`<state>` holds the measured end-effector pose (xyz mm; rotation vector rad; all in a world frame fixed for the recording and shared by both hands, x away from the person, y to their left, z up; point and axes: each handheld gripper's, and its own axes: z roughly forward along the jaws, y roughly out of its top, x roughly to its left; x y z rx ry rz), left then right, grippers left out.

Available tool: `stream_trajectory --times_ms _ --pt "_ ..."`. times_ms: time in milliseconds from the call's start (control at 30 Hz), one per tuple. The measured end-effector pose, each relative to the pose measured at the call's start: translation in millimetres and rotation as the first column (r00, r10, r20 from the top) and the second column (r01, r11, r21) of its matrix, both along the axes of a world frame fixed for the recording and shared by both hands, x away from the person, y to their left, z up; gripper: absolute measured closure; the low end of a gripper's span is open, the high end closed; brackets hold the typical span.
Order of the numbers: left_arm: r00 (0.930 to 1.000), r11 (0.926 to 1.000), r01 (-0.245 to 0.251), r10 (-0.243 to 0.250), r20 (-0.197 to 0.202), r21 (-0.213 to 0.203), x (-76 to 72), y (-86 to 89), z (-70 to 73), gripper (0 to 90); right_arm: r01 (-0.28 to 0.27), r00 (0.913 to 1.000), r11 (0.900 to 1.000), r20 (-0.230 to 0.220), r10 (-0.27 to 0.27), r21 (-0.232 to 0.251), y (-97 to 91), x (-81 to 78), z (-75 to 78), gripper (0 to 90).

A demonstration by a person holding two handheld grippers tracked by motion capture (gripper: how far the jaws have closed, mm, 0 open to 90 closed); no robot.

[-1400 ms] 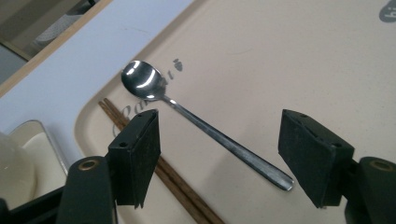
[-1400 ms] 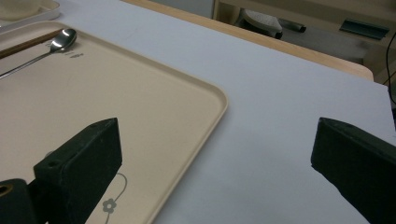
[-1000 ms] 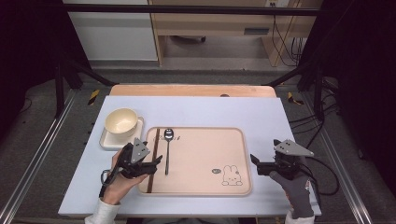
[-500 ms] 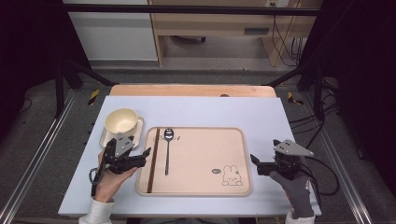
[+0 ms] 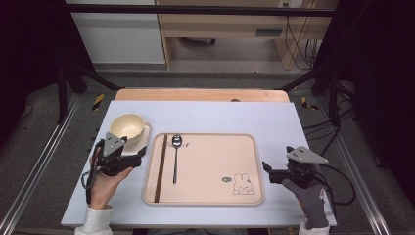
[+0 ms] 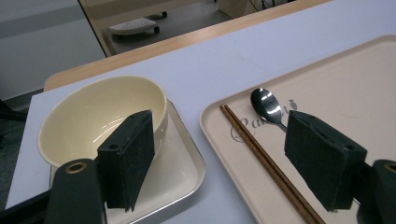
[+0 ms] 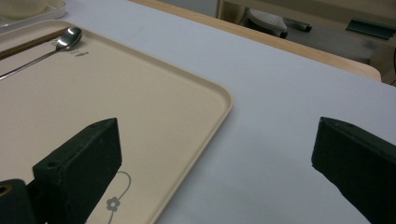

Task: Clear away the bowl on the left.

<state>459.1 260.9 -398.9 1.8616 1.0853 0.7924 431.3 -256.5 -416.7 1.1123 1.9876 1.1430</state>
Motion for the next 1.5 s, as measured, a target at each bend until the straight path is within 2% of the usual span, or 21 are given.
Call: stream_trajectory --times_ms 500,733,867,1033,1233,1300,1500 --pt "0.9977 0.9969 -0.067 0.067 -0.004 -0.042 23.1 27.5 10.8 20.5 0.005 1.0000 1.0000 -0.002 -0.005 -0.003 -1.3 0.4 -0.1 2.1" --pt "0.9914 0.9909 -0.127 0.126 -0.036 -0.045 39.7 44.7 6.0 20.4 0.004 1.0000 0.9999 -0.009 -0.005 -0.009 0.2 2.0 -1.9 2.1" --pt "0.9882 0.9865 -0.148 0.144 -0.052 -0.071 49.5 53.7 3.8 20.8 0.003 0.9999 0.9999 -0.012 -0.003 -0.013 0.8 2.2 -2.3 2.1" --pt "0.9887 0.9883 -0.145 0.144 -0.043 -0.046 57.7 56.5 9.8 21.4 0.006 0.9999 0.9999 -0.010 -0.006 -0.010 0.3 2.3 -1.9 2.1" --pt "0.9857 0.9856 -0.166 0.166 -0.030 -0.028 70.7 60.9 17.3 22.8 0.003 0.9999 0.9999 -0.012 -0.003 -0.012 0.6 2.4 -2.2 2.1" --pt "0.9842 0.9835 -0.174 0.172 -0.044 -0.050 75.9 64.9 15.5 23.6 0.002 0.9999 1.0000 -0.012 -0.002 -0.010 0.8 2.3 -2.1 2.1" --pt "0.9768 0.9783 -0.205 0.202 -0.071 -0.031 89.4 73.5 2.8 25.4 0.001 1.0000 1.0000 -0.010 -0.001 -0.007 0.8 2.5 -2.1 2.2"
